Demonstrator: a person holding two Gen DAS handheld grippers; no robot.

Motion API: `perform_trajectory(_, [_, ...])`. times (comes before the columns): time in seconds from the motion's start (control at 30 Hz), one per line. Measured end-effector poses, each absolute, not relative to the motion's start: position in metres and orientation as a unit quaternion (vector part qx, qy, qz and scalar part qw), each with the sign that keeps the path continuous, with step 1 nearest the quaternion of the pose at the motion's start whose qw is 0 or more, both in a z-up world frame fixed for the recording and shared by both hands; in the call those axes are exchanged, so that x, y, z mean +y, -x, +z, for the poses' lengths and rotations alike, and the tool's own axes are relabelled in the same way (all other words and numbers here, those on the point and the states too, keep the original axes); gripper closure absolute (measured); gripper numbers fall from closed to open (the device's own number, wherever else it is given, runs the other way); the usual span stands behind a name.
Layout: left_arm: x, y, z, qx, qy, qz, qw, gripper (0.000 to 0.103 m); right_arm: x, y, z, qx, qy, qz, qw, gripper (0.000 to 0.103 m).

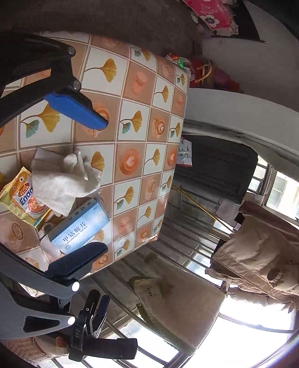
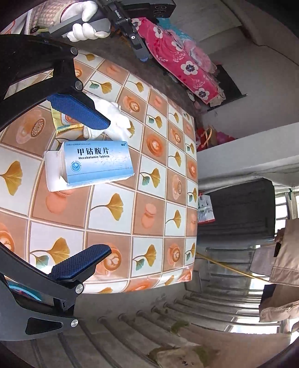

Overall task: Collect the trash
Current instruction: 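Return both tools to the table above the tissue and medicine box, then grasp the white tissue with the left tool while the right tool grasps the blue medicine box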

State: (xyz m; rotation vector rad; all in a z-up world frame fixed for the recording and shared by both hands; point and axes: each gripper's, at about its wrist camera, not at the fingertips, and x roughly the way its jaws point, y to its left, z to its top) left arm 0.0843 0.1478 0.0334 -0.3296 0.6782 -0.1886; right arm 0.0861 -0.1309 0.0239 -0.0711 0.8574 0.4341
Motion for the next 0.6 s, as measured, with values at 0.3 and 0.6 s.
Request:
perform_trajectory(0.3, [0.136, -0.084, -0.009, 0.370, 0.151, -0.092, 0.912, 0.007, -0.096, -0.091, -0.006, 0.451, 0.035, 0.210, 0.867, 0.007])
perform_trajectory(0.6, [0.123, -0.096, -0.029, 0.396, 0.140, -0.103, 0.902, 0.029, -0.087, -0.100, -0.031, 0.491, -0.004, 0.201, 0.847, 0.009])
